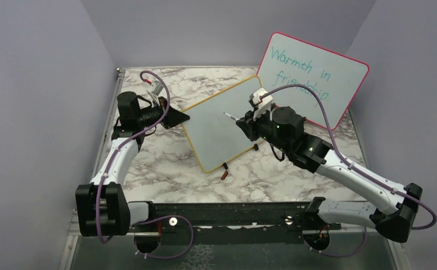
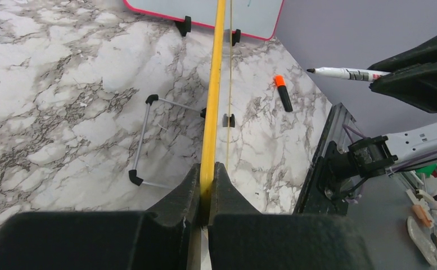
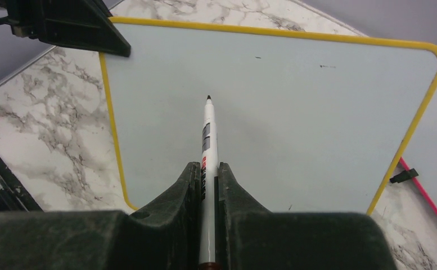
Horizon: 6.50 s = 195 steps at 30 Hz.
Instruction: Write a sentence on the whiteboard
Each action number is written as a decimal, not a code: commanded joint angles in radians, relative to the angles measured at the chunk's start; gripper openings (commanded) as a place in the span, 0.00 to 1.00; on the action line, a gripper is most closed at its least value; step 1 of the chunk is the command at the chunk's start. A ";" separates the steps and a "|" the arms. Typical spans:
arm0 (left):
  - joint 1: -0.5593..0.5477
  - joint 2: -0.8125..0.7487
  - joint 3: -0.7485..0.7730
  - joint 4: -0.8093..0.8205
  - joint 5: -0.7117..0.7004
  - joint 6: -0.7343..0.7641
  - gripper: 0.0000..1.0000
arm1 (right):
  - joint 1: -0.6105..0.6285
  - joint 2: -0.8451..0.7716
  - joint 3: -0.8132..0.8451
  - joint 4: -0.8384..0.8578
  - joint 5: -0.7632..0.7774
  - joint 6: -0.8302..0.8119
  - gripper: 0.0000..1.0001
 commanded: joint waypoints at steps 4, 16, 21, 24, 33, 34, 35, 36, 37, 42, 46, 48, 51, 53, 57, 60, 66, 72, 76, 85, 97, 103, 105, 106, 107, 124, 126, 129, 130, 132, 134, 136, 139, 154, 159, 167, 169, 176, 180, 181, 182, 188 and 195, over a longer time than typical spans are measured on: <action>-0.051 -0.036 -0.003 -0.075 -0.074 0.102 0.00 | 0.141 0.120 0.168 -0.155 0.248 -0.074 0.01; -0.062 -0.091 -0.009 -0.135 -0.157 0.160 0.00 | 0.279 0.279 0.297 -0.150 0.410 -0.110 0.01; -0.062 -0.076 -0.002 -0.138 -0.178 0.164 0.00 | 0.299 0.303 0.310 -0.117 0.425 -0.110 0.01; -0.061 -0.060 0.005 -0.164 -0.185 0.164 0.00 | 0.310 0.324 0.311 -0.098 0.442 -0.116 0.01; -0.062 -0.051 0.005 -0.173 -0.202 0.163 0.00 | 0.336 0.360 0.309 -0.010 0.439 -0.146 0.01; -0.062 -0.051 0.005 -0.175 -0.205 0.162 0.00 | 0.337 0.367 0.313 -0.005 0.441 -0.149 0.01; -0.062 -0.050 0.005 -0.175 -0.207 0.162 0.00 | 0.340 0.377 0.319 -0.004 0.442 -0.151 0.01; -0.062 -0.050 0.005 -0.174 -0.206 0.163 0.00 | 0.341 0.384 0.325 -0.001 0.444 -0.154 0.01; -0.062 -0.049 0.005 -0.173 -0.206 0.163 0.00 | 0.342 0.392 0.331 0.000 0.444 -0.157 0.01; -0.061 -0.042 0.009 -0.172 -0.205 0.161 0.00 | 0.347 0.415 0.349 0.000 0.455 -0.167 0.01; -0.061 -0.037 0.012 -0.173 -0.206 0.161 0.00 | 0.348 0.424 0.348 0.002 0.461 -0.171 0.01; -0.061 -0.032 0.013 -0.173 -0.206 0.161 0.00 | 0.348 0.427 0.347 0.006 0.468 -0.172 0.01; -0.061 -0.030 0.013 -0.173 -0.206 0.161 0.00 | 0.348 0.435 0.346 0.015 0.471 -0.176 0.01; -0.062 -0.027 0.013 -0.173 -0.207 0.161 0.00 | 0.348 0.438 0.346 0.021 0.471 -0.179 0.01; -0.062 -0.025 0.014 -0.173 -0.207 0.161 0.00 | 0.348 0.444 0.346 0.026 0.462 -0.181 0.01; -0.061 -0.024 0.015 -0.173 -0.207 0.163 0.00 | 0.348 0.449 0.350 0.024 0.461 -0.181 0.01; -0.061 -0.025 0.014 -0.172 -0.206 0.163 0.00 | 0.350 0.464 0.355 0.028 0.464 -0.182 0.01; -0.062 -0.025 0.015 -0.172 -0.204 0.163 0.00 | 0.350 0.479 0.364 0.021 0.480 -0.182 0.01; -0.062 -0.025 0.014 -0.172 -0.204 0.163 0.00 | 0.350 0.488 0.367 0.024 0.487 -0.185 0.01; -0.062 -0.022 0.015 -0.167 -0.197 0.161 0.00 | 0.350 0.499 0.372 0.036 0.463 -0.194 0.01; -0.062 -0.013 0.016 -0.162 -0.193 0.155 0.00 | 0.350 0.505 0.373 0.037 0.414 -0.201 0.01; -0.061 -0.014 0.017 -0.162 -0.195 0.155 0.00 | 0.351 0.506 0.373 0.036 0.391 -0.205 0.01; -0.061 -0.013 0.016 -0.162 -0.197 0.156 0.00 | 0.351 0.506 0.375 0.031 0.386 -0.205 0.01; -0.062 -0.012 0.016 -0.162 -0.197 0.155 0.00 | 0.351 0.508 0.376 0.028 0.386 -0.205 0.01; -0.062 -0.012 0.016 -0.162 -0.197 0.155 0.00 | 0.351 0.508 0.376 0.026 0.384 -0.205 0.01; -0.061 -0.008 0.016 -0.162 -0.200 0.153 0.00 | 0.364 0.533 0.388 -0.038 0.348 -0.207 0.01; -0.062 -0.006 0.016 -0.162 -0.201 0.153 0.00 | 0.365 0.533 0.388 -0.045 0.346 -0.207 0.01; -0.062 -0.005 0.018 -0.163 -0.201 0.153 0.00 | 0.367 0.537 0.386 -0.055 0.340 -0.207 0.01; -0.062 -0.005 0.017 -0.163 -0.201 0.153 0.00 | 0.368 0.538 0.386 -0.058 0.338 -0.207 0.01; -0.062 -0.005 0.017 -0.165 -0.201 0.153 0.00 | 0.370 0.541 0.387 -0.066 0.342 -0.207 0.01; -0.062 -0.005 0.017 -0.164 -0.203 0.153 0.00 | 0.370 0.541 0.384 -0.069 0.349 -0.206 0.01; -0.062 -0.005 0.017 -0.165 -0.204 0.155 0.00 | 0.370 0.541 0.383 -0.076 0.355 -0.205 0.01; -0.062 -0.005 0.018 -0.167 -0.204 0.156 0.00 | 0.370 0.545 0.381 -0.088 0.370 -0.204 0.01; -0.062 0.000 0.019 -0.167 -0.206 0.156 0.00 | 0.371 0.533 0.350 -0.135 0.406 -0.189 0.01; -0.062 0.001 0.019 -0.169 -0.206 0.156 0.00 | 0.371 0.521 0.331 -0.140 0.442 -0.184 0.01; -0.061 0.000 0.018 -0.169 -0.208 0.156 0.00 | 0.371 0.500 0.313 -0.145 0.476 -0.172 0.01; -0.061 -0.001 0.018 -0.169 -0.209 0.156 0.00 | 0.371 0.498 0.308 -0.146 0.493 -0.167 0.01; -0.061 -0.001 0.016 -0.169 -0.210 0.157 0.00 | 0.371 0.478 0.289 -0.146 0.527 -0.156 0.01; -0.062 -0.001 0.016 -0.169 -0.210 0.156 0.00 | 0.371 0.479 0.282 -0.161 0.527 -0.144 0.01; -0.061 -0.001 0.016 -0.169 -0.210 0.156 0.00 | 0.371 0.478 0.280 -0.163 0.525 -0.140 0.01; -0.062 -0.001 0.016 -0.169 -0.210 0.156 0.00 | 0.371 0.476 0.277 -0.168 0.522 -0.138 0.01; -0.062 0.002 0.017 -0.169 -0.210 0.156 0.00 | 0.371 0.469 0.276 -0.195 0.475 -0.130 0.01; -0.062 0.002 0.018 -0.169 -0.210 0.156 0.00 | 0.373 0.479 0.282 -0.225 0.441 -0.115 0.01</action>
